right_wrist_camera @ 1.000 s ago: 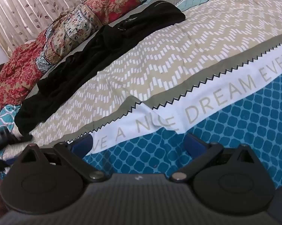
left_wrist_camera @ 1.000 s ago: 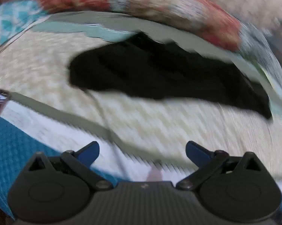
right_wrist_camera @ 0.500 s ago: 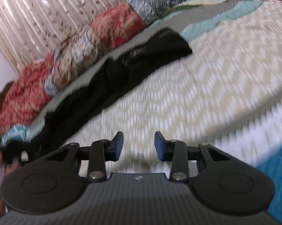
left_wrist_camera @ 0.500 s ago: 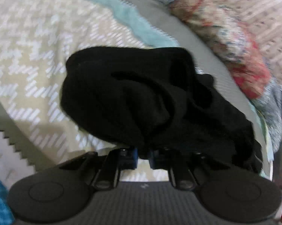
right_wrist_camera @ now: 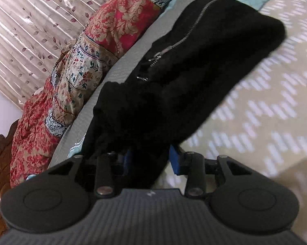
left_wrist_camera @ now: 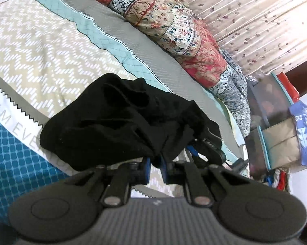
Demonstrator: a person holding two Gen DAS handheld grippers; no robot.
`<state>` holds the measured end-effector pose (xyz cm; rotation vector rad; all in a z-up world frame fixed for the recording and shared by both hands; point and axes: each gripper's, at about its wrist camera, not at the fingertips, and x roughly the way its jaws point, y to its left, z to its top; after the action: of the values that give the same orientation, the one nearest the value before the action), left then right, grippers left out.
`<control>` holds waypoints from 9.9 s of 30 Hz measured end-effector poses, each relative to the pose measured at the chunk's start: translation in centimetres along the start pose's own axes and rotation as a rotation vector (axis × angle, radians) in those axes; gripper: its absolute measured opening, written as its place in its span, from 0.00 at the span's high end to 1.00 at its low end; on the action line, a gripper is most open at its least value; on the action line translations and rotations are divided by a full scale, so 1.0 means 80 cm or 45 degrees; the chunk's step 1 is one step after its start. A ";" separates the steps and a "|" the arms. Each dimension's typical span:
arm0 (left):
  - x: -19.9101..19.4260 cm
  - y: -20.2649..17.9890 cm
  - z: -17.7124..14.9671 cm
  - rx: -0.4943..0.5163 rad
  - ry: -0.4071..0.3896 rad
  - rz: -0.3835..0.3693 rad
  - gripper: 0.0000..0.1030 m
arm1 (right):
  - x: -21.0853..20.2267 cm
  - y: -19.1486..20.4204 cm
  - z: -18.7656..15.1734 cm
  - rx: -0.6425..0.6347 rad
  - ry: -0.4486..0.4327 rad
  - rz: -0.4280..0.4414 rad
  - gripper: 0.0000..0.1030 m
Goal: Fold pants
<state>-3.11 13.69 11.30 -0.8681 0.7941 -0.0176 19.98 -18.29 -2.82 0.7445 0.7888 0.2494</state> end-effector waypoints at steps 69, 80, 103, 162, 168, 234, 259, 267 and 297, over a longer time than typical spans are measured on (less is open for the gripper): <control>-0.020 0.115 -0.066 0.124 0.173 0.482 0.91 | -0.398 -0.192 0.021 0.159 -0.469 -0.726 0.67; -0.109 0.080 0.036 0.291 -0.301 0.392 0.73 | -0.362 -0.056 0.045 -0.258 -0.594 -0.580 0.46; 0.191 0.022 0.172 0.530 -0.126 0.414 0.84 | -0.056 0.053 0.132 -0.733 -0.147 -0.394 0.85; -0.029 0.084 0.060 0.380 -0.489 0.210 0.81 | -0.414 -0.189 0.169 0.258 -0.808 -0.154 0.89; -0.054 0.116 -0.020 0.368 -0.316 0.271 0.57 | -0.480 -0.284 0.063 0.539 -0.795 -0.591 0.52; -0.133 0.237 -0.054 -0.063 -0.495 0.121 0.49 | -0.116 0.301 -0.316 -1.427 0.707 0.601 0.26; -0.065 0.165 -0.064 0.322 -0.292 0.230 0.52 | -0.001 0.333 -0.267 -1.160 0.912 0.397 0.10; -0.068 0.178 -0.055 0.243 -0.332 0.174 0.50 | -0.040 0.360 -0.293 -1.429 0.835 0.432 0.74; -0.075 0.229 0.006 -0.074 -0.330 0.153 0.07 | -0.081 0.284 -0.278 -1.190 0.667 0.532 0.62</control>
<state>-12.48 28.08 2.58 -0.8560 0.6045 0.2214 0.97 6.49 5.98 -0.0745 0.8785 1.1353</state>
